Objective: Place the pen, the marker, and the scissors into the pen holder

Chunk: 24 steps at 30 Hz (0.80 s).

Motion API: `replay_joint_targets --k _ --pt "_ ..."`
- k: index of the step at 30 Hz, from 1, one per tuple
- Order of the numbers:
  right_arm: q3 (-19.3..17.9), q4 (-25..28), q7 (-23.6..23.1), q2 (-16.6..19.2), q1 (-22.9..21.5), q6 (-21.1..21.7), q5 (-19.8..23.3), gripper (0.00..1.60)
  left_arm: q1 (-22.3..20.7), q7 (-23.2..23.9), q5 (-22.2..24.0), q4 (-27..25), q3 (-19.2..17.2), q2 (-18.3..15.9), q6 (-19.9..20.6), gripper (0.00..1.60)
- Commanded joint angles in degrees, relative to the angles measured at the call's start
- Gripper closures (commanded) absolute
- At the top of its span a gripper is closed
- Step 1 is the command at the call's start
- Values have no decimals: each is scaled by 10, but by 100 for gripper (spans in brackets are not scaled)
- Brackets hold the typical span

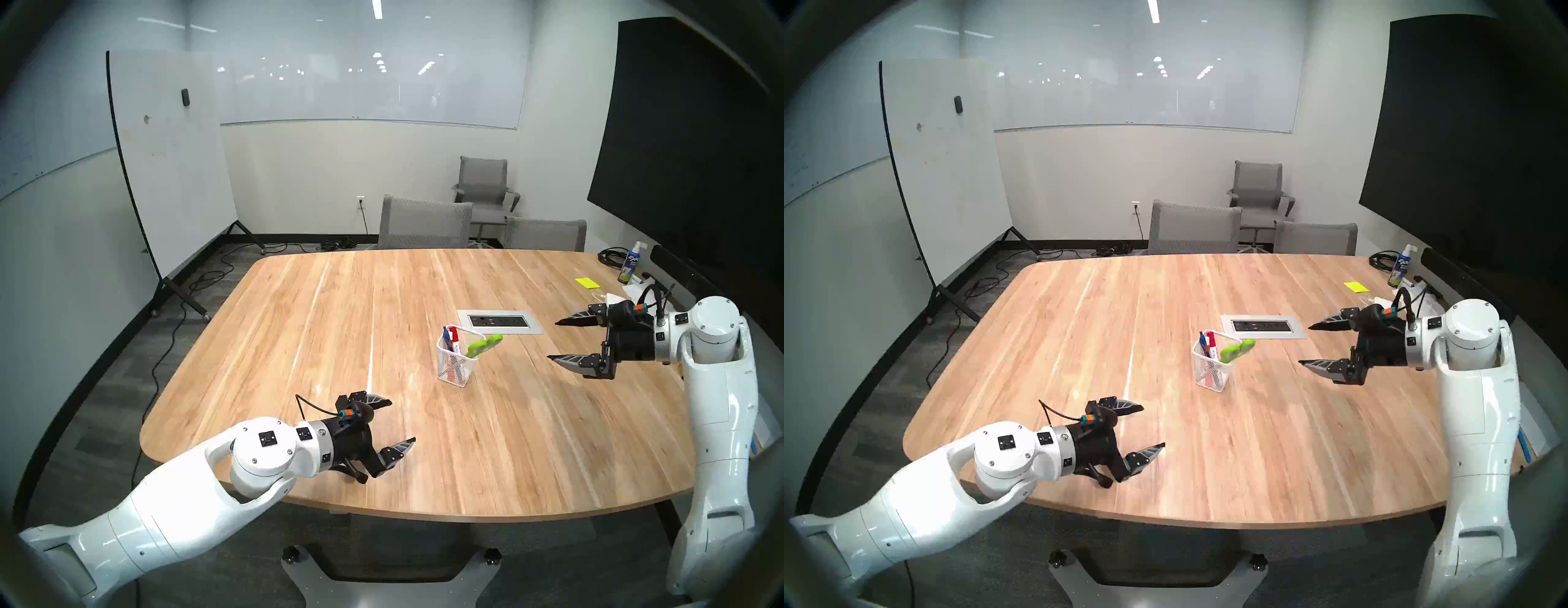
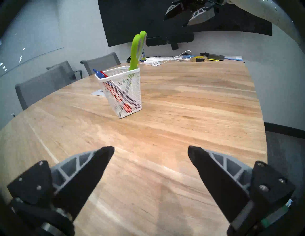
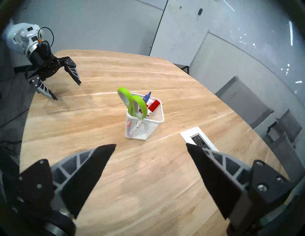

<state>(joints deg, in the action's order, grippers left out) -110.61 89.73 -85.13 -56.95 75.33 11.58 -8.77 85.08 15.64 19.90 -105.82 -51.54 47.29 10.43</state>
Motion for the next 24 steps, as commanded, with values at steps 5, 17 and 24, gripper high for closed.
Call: replay_joint_targets --k 5,17,24 --pt "-4 -4 18 -26 5 69 -1 0 6 -71 -7 -24 -18 22 34 0" --pt "-12 -10 72 -55 16 119 -20 0 -1 -137 -24 -15 -18 54 78 0" --pt "-14 -15 72 -58 20 115 -27 0 2 -151 -24 -13 -21 59 83 0"
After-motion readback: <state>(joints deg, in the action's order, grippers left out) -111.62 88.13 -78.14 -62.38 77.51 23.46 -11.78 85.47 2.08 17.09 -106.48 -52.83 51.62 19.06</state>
